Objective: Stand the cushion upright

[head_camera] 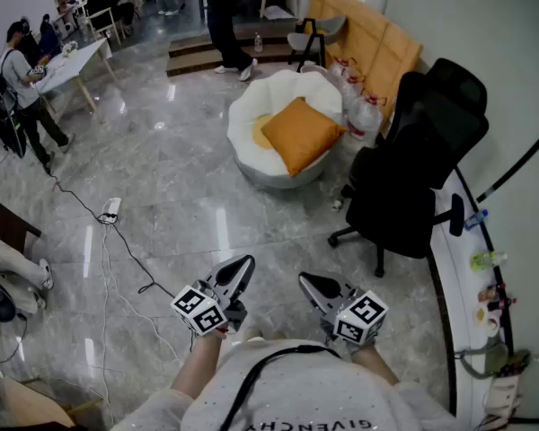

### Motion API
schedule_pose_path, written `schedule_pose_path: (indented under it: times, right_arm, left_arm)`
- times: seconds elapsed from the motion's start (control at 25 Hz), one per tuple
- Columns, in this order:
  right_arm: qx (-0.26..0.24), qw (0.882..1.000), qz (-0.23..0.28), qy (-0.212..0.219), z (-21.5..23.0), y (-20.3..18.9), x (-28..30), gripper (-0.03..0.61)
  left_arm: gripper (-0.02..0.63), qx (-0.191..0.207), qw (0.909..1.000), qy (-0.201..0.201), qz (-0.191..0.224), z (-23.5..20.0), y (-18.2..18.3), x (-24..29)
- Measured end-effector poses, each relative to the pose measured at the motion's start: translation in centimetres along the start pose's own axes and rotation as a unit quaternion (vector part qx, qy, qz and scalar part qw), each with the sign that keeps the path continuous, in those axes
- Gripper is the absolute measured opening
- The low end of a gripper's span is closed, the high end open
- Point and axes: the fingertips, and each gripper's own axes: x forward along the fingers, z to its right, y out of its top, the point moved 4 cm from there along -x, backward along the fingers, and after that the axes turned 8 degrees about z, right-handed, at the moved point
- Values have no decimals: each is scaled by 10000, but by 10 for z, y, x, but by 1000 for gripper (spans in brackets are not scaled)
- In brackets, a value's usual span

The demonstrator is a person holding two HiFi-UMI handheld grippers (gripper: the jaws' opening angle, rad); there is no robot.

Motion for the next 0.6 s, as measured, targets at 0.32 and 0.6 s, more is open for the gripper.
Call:
schedule_pose_path:
  times: [0.32, 0.6]
  right_arm:
    - [-67, 10000, -39, 15, 4, -2, -2, 15]
    - [-100, 9999, -97, -19, 11, -5, -7, 15]
  left_arm:
    - [25, -72, 10000, -26, 11, 3, -11, 6]
    - [25, 106, 9999, 62, 29, 0, -22, 15]
